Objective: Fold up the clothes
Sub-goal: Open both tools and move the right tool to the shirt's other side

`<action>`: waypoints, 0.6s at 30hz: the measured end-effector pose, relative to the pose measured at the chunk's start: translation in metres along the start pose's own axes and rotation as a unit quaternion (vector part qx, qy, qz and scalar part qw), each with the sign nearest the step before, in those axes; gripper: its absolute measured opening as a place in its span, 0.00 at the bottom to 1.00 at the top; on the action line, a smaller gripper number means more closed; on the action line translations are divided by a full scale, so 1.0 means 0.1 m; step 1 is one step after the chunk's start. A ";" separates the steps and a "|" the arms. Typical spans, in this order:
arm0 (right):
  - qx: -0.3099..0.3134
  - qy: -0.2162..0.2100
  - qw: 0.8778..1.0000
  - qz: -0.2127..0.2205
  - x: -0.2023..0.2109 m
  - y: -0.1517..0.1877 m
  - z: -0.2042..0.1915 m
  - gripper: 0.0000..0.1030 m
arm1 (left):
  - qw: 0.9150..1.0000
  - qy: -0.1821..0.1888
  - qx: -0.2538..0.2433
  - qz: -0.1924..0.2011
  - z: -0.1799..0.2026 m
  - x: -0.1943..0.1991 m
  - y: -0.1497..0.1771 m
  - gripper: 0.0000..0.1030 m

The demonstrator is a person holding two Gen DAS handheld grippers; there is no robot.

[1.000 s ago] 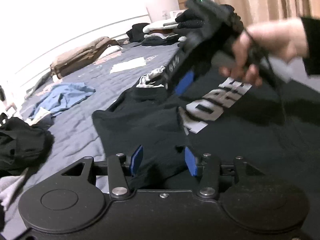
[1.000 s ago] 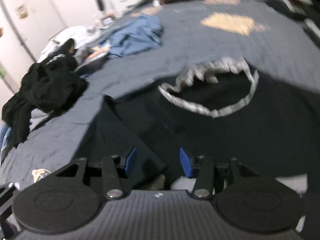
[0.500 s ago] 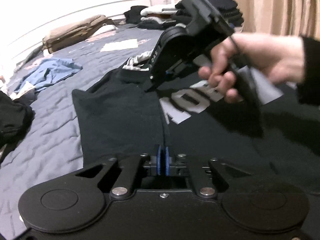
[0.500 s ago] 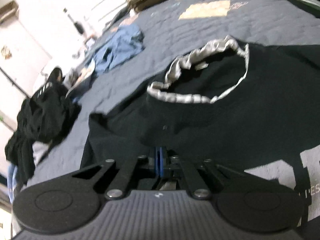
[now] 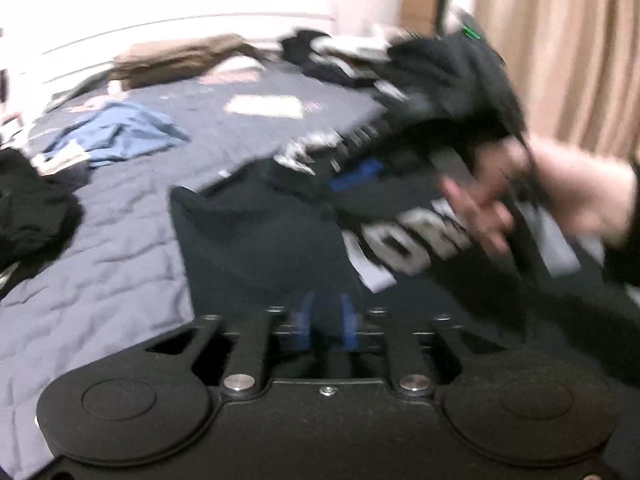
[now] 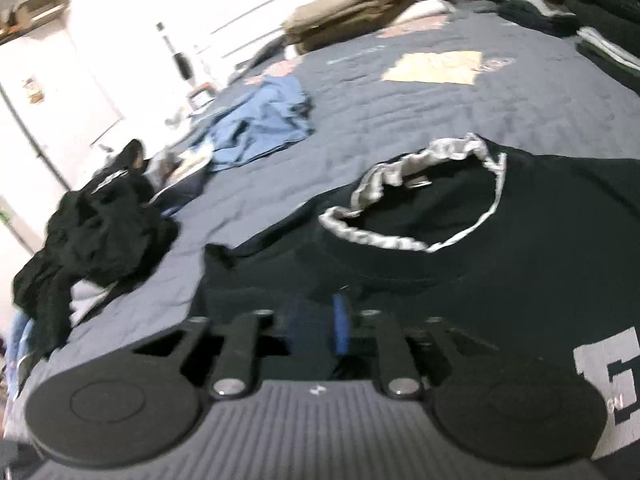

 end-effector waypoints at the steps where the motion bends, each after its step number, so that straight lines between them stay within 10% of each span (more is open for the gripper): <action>1: 0.009 -0.003 1.000 -0.006 0.00 0.03 -0.03 0.42 | 1.000 -0.007 0.008 0.003 -0.02 0.00 -0.01 0.36; 6: 0.009 0.019 1.000 -0.014 0.11 0.13 0.02 0.42 | 0.998 -0.035 0.045 0.009 -0.11 -0.02 -0.07 0.40; 11: -0.002 0.041 0.999 0.031 0.60 0.19 0.24 0.44 | 0.996 -0.017 0.085 0.020 -0.09 0.01 -0.16 0.57; 18: -0.037 0.101 0.990 0.089 1.38 0.26 0.86 0.49 | 0.993 0.053 0.099 0.034 0.32 0.00 -0.25 0.57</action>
Point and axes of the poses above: each gripper's, at about its wrist camera, not at the fingertips, and x roughly against the way its jaws point, z to its right, y to its underside, the point moved 1 cm from there along -x, roughly the way its jaws point, and after that the axes turned 3 degrees about -x, right-handed, at the moved point
